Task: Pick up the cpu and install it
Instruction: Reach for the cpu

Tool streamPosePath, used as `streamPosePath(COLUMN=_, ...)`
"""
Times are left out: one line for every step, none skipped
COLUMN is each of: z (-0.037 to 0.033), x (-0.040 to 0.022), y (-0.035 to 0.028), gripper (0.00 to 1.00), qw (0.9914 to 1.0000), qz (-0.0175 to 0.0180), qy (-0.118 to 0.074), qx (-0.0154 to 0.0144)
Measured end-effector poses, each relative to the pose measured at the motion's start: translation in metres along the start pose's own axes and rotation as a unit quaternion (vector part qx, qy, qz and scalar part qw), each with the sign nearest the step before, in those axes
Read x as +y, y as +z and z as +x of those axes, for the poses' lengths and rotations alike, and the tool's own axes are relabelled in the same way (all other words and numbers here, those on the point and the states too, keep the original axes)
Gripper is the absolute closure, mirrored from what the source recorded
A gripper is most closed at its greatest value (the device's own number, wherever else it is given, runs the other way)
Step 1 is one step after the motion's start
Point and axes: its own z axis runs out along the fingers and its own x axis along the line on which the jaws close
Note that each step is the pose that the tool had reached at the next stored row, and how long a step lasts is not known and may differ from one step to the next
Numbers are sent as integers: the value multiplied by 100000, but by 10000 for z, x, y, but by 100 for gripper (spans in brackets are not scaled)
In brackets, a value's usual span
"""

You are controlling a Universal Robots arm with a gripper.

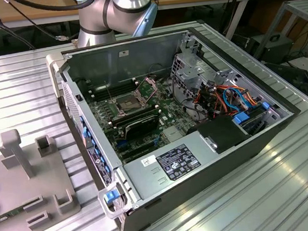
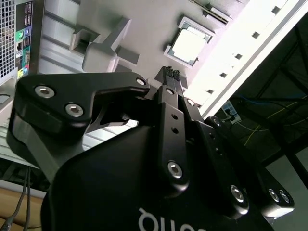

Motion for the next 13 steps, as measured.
streamPosePath(z=21, x=-2, y=17, gripper=89, qw=100000, qz=-9, qy=-1, qx=-4)
streamPosePath(z=29, x=-3, y=22, gripper=89, qw=100000, qz=-8, qy=-4, qx=-3)
streamPosePath(z=38, x=-4, y=27, gripper=89, qw=100000, qz=-8, qy=-5, qx=-4)
streamPosePath(z=52, x=-5, y=33, gripper=89, qw=100000, qz=-5, qy=-6, qx=-3)
streamPosePath(z=64, x=-6, y=37, gripper=89, qw=100000, qz=-5, qy=-5, qx=-2)
streamPosePath(z=85, x=-8, y=45, gripper=89, qw=100000, qz=-9, qy=-6, qx=-1)
streamPosePath(z=105, x=-10, y=53, gripper=89, qw=100000, qz=-8, qy=-4, qx=-3)
streamPosePath(z=126, x=-12, y=61, gripper=89, qw=100000, qz=-6, qy=-2, qx=-2)
streamPosePath(z=139, x=-13, y=65, gripper=89, qw=100000, qz=-6, qy=-2, qx=-3)
streamPosePath(z=150, x=-14, y=71, gripper=89, qw=100000, qz=-8, qy=-1, qx=-2)
streamPosePath(z=171, x=-16, y=86, gripper=89, qw=100000, qz=-9, qy=-3, qx=-6)
streamPosePath(z=185, x=-18, y=105, gripper=89, qw=100000, qz=-14, qy=-4, qx=-12)
streamPosePath(z=192, x=-20, y=118, gripper=89, qw=100000, qz=-10, qy=-5, qx=-3)
